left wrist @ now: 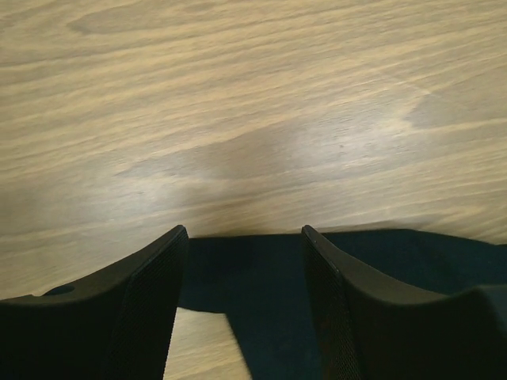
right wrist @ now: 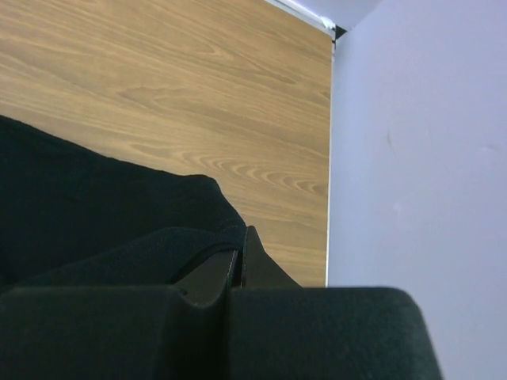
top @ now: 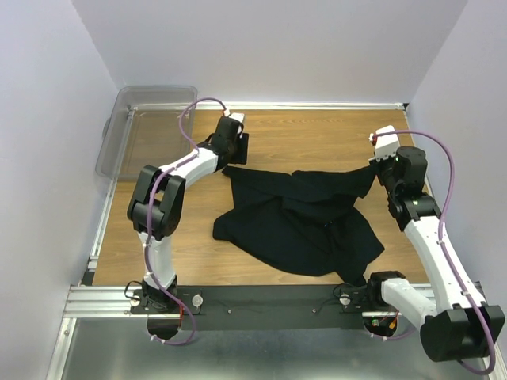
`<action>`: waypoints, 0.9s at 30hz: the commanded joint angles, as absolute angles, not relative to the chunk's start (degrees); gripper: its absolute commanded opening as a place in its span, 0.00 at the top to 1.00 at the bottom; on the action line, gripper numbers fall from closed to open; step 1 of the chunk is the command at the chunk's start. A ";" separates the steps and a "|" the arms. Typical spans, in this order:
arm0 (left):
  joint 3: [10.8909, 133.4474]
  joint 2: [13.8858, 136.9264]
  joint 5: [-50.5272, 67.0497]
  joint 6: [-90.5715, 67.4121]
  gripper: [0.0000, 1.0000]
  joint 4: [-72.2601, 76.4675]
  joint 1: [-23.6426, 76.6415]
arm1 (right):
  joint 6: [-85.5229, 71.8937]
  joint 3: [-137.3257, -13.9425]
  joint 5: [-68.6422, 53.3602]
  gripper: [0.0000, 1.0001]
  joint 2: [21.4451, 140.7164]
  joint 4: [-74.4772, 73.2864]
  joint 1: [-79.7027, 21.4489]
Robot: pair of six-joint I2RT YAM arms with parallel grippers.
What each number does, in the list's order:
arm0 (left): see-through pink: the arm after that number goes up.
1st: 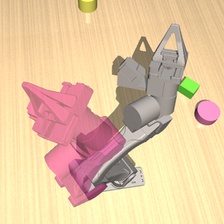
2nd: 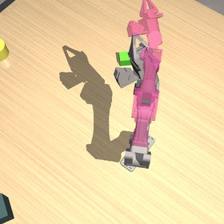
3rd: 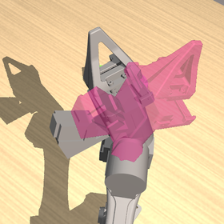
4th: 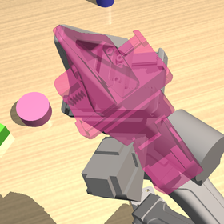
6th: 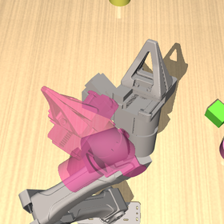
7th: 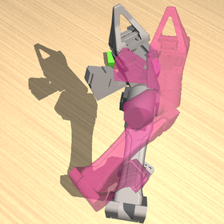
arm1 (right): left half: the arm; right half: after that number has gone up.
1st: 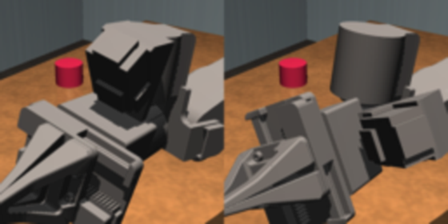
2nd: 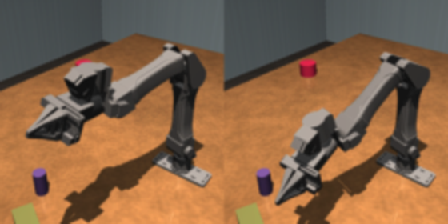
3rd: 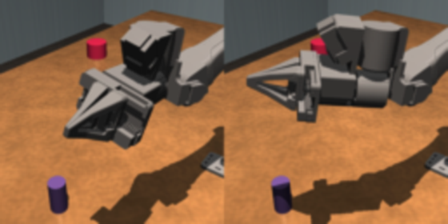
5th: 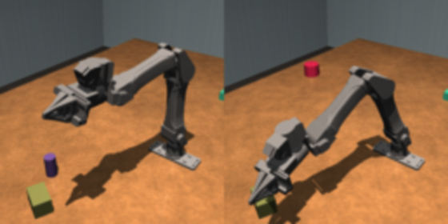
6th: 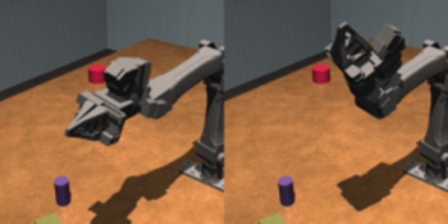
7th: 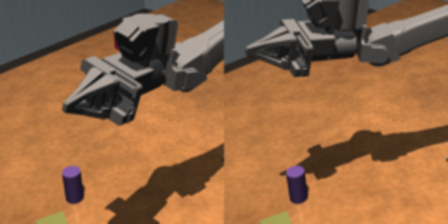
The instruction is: Fold and stack the t-shirts
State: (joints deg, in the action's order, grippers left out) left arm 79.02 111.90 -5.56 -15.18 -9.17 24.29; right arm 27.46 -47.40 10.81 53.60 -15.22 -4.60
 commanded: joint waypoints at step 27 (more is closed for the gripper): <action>80.94 114.61 9.03 0.26 0.41 -21.80 16.27 | 26.28 -48.96 2.99 0.99 60.03 -12.83 -2.81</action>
State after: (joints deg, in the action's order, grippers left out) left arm 79.15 112.57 -0.75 3.97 -22.79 18.55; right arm 26.96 -49.23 4.60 60.73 -14.37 -3.25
